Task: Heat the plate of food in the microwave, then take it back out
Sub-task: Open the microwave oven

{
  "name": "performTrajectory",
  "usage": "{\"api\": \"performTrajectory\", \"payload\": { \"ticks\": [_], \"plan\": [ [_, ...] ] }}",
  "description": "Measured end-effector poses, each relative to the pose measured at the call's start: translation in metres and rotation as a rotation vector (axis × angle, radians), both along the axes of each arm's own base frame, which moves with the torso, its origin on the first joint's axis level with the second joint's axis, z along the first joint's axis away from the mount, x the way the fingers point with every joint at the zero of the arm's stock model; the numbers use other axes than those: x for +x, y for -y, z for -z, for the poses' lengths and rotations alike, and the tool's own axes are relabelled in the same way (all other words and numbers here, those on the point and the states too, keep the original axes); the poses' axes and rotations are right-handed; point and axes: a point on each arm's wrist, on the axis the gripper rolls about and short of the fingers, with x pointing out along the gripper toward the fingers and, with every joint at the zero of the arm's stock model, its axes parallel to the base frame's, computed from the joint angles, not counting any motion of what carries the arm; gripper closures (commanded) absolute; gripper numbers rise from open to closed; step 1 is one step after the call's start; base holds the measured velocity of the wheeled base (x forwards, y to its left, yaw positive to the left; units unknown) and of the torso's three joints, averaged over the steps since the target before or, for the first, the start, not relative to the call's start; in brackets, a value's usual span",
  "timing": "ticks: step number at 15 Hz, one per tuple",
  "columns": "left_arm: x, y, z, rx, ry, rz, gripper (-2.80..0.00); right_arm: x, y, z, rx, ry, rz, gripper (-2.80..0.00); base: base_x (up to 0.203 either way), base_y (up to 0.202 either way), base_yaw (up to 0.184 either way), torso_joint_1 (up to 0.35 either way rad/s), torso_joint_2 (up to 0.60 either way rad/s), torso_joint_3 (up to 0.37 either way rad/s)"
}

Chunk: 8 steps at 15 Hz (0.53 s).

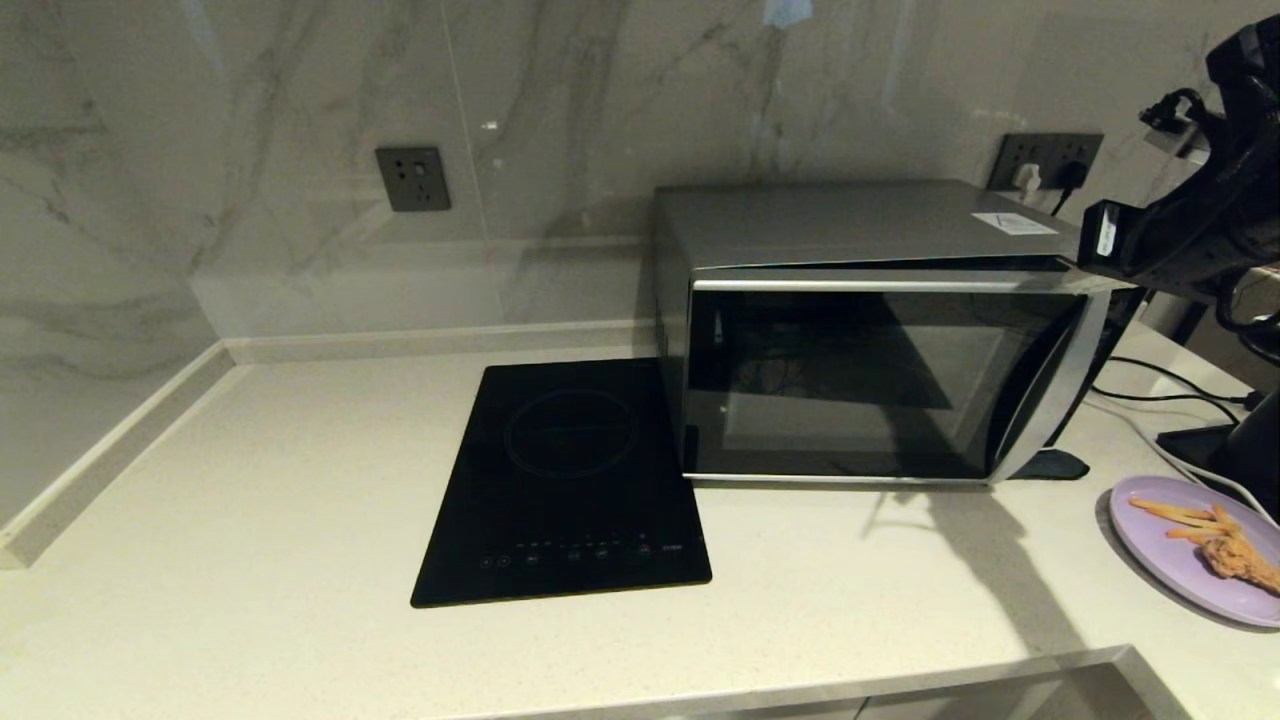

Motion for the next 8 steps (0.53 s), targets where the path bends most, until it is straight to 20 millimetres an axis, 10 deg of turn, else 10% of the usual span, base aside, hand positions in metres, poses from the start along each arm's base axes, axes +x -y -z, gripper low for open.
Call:
{"api": "performTrajectory", "payload": {
  "ticks": [4,8],
  "plan": [
    [0.0,0.0,0.0,0.0,0.0,0.0,0.0,-0.029,0.001,-0.016,0.084,-0.007,-0.087,0.0,0.0,0.0,0.0,0.0,0.0,0.0],
    [0.0,0.0,0.0,0.0,0.0,0.0,0.0,-0.017,0.004,-0.03,0.026,0.167,-0.044,0.0,0.0,0.0,0.0,0.0,0.0,0.0]
  ]
}}
